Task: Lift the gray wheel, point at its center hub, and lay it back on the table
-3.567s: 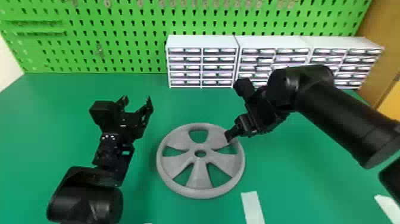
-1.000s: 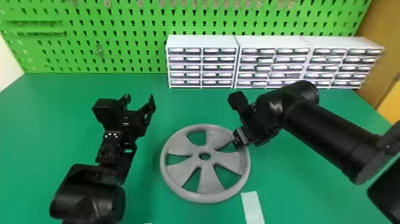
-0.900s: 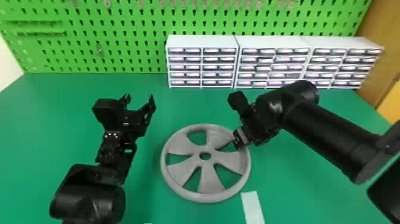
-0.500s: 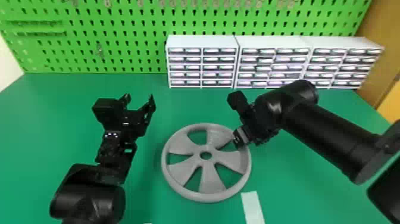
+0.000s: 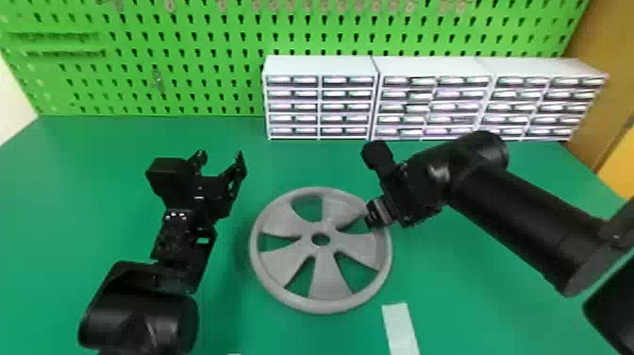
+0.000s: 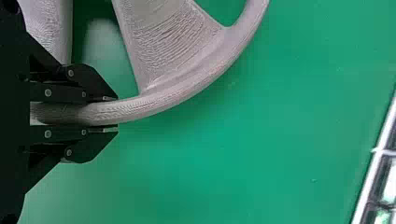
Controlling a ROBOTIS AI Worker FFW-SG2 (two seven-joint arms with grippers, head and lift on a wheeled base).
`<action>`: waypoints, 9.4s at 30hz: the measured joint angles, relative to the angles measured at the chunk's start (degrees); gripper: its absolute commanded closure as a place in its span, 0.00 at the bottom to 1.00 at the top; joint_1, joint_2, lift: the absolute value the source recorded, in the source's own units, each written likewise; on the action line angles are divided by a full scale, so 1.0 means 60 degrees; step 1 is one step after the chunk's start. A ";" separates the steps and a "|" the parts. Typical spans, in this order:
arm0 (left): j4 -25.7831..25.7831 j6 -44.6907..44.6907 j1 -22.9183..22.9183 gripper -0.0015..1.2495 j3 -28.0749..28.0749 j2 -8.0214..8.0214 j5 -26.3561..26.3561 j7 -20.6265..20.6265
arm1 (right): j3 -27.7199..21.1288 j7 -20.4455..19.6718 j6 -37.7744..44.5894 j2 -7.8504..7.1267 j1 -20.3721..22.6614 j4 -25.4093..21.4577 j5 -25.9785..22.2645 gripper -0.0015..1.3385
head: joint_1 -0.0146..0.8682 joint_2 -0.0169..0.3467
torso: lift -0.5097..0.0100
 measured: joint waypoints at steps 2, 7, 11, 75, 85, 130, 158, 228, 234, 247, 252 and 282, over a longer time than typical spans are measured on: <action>-0.0003 0.0000 0.0014 0.43 0.0009 0.0000 0.0000 0.0000 | -0.0102 0.0070 -0.0155 0.0009 0.0039 -0.0018 0.0108 0.92 | 0.80 0.18 | 0.80; -0.0011 0.0000 0.0055 0.43 0.0031 0.0000 0.0000 0.0000 | -0.0574 0.0081 -0.0521 0.0038 0.0221 -0.0217 0.0402 0.93 | 0.80 0.18 | 0.80; -0.0041 -0.0001 0.0095 0.43 0.0064 0.0000 0.0000 0.0000 | -0.1150 0.0077 -0.0859 0.0056 0.0451 -0.0498 0.0702 0.94 | 0.80 0.18 | 0.80; -0.0377 -0.0036 0.0206 0.48 -0.0046 -0.0008 -0.0044 0.0101 | -0.3817 -0.3751 -0.9166 0.0611 0.4432 -0.4083 0.5119 0.98 | 0.80 0.18 | 0.80; -0.0375 -0.0130 0.0160 0.48 -0.0179 -0.0014 -0.0010 0.0211 | -0.4222 -0.4240 -1.0758 0.0728 0.4647 -0.3852 0.6659 0.98 | 0.80 0.18 | 0.80; -0.1275 -0.1648 0.1018 0.82 -0.1728 -0.0073 -0.0307 0.3712 | -0.4681 -0.6672 -1.3696 0.0886 0.4609 -0.2374 0.8391 0.98 | 0.80 0.18 | 0.80; -0.1821 -0.1414 -0.0551 0.95 -0.6591 0.1547 0.1902 0.6155 | -0.4623 -0.6675 -1.3605 0.0934 0.4376 -0.2101 0.8353 0.98 | 0.80 0.18 | 0.80; 0.1761 -0.1444 -0.2656 0.97 -0.4667 -0.0201 0.1307 0.3195 | -0.4046 -0.6675 -1.3680 0.0860 0.4371 -0.2110 0.8089 0.98 | 0.80 0.18 | 0.80; 0.1762 -0.1457 -0.2650 0.97 -0.4671 -0.0205 0.1319 0.3188 | -0.4051 -0.6675 -1.3680 0.0841 0.4366 -0.2116 0.8066 0.98 | 0.80 0.18 | 0.80; 0.1773 -0.1465 -0.2641 0.97 -0.4668 -0.0219 0.1390 0.3105 | -0.4060 -0.6675 -1.3679 0.0831 0.4373 -0.2140 0.8030 0.98 | 0.80 0.18 | 0.80; 0.1781 -0.1466 -0.2652 0.97 -0.4646 -0.0221 0.1399 0.3059 | -0.4057 -0.6675 -1.3679 0.0836 0.4374 -0.2152 0.8017 0.98 | 0.80 0.18 | 0.80; 0.1849 -0.1582 -0.2654 0.97 -0.4634 -0.0244 0.1482 0.2978 | -0.4024 -0.6675 -1.3696 0.0831 0.4374 -0.2187 0.7926 0.98 | 0.80 0.18 | 0.80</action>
